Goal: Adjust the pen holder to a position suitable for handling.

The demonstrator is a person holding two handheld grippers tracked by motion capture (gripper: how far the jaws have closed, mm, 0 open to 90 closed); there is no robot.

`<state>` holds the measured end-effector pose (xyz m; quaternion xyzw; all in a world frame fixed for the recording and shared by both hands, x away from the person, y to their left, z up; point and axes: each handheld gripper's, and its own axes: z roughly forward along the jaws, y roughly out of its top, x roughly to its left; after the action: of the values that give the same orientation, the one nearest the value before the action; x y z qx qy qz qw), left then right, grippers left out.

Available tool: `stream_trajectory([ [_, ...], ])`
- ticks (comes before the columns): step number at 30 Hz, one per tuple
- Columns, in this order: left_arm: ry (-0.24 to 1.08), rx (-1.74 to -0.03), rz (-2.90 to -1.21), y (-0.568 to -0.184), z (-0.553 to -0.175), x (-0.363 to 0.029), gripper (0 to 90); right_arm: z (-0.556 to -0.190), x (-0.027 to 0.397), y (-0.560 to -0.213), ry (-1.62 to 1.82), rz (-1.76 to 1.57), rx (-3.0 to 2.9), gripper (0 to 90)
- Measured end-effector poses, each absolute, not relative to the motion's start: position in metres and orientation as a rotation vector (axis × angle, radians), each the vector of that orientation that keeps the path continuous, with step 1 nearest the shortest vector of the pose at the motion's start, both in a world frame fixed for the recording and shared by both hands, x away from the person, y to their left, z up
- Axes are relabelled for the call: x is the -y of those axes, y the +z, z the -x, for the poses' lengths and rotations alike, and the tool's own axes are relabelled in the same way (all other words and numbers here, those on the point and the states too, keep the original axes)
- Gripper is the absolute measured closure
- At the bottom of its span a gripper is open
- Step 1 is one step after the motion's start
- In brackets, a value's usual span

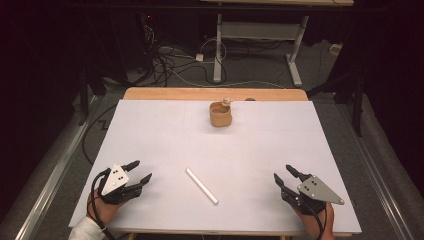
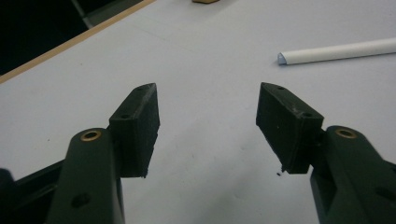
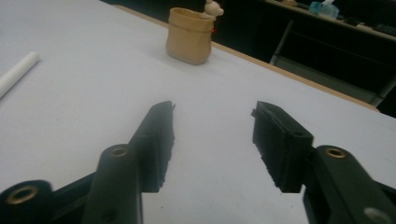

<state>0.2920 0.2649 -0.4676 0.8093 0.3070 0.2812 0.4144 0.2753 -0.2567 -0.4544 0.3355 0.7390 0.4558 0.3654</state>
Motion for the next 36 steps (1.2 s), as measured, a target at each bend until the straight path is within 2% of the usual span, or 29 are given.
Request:
stream_trajectory([
  [8,0.707,-0.789,-2.040,-0.466,-0.305,-0.262,39.5,-0.286,0.258,-0.454,1.166,-0.873,-1.913,52.8],
  [10,0.716,-0.791,-2.039,-0.466,-0.309,-0.260,33.1,-0.294,0.260,-0.453,1.146,-0.878,-1.914,52.6],
  [17,0.737,-0.753,-2.043,-0.466,-0.311,-0.261,23.4,-0.315,0.262,-0.450,1.137,-0.891,-1.939,49.7],
  [26,0.760,-0.725,-2.043,-0.463,-0.306,-0.258,23.3,-0.347,0.258,-0.435,1.181,-0.907,-1.988,46.2],
  [36,0.738,-0.726,-2.077,-0.468,-0.295,-0.259,23.3,-0.394,0.228,-0.404,1.110,-0.896,-2.177,37.6],
])
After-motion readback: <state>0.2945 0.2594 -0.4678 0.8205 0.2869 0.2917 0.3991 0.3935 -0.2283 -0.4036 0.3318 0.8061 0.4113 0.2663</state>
